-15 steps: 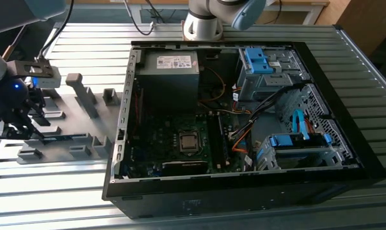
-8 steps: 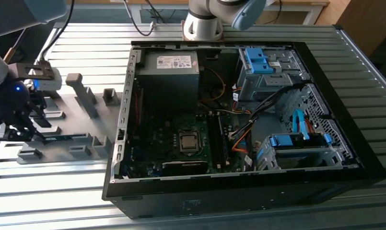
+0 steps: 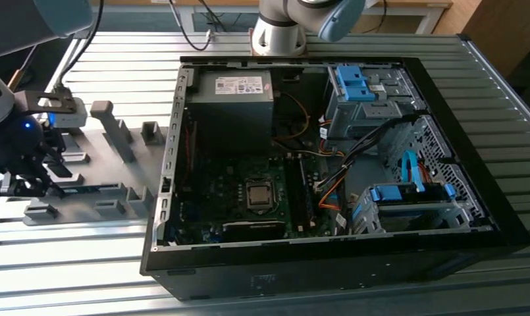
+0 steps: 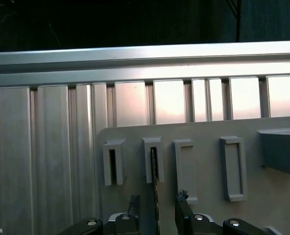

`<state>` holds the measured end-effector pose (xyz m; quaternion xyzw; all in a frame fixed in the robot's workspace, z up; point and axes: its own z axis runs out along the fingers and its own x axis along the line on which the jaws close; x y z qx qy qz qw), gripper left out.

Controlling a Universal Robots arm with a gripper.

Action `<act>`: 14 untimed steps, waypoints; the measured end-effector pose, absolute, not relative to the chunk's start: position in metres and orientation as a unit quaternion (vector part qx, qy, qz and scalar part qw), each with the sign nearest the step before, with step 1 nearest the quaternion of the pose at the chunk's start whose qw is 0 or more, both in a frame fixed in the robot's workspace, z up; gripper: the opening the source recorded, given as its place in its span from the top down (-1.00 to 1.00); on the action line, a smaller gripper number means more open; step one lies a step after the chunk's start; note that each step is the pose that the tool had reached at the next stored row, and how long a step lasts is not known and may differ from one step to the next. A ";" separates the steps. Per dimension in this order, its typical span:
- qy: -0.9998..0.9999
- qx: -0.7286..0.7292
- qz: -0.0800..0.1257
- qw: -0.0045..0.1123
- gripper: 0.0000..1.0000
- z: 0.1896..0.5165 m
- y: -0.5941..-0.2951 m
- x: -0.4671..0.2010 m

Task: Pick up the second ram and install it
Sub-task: 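Pick up the second ram and move it above second insertion slot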

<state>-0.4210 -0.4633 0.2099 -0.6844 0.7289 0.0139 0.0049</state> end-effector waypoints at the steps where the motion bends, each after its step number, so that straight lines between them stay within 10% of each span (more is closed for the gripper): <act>1: 0.729 -0.684 0.014 0.005 0.18 0.209 -0.463 -0.421; 14: 0.729 -0.684 0.014 0.005 0.18 0.200 -0.464 -0.421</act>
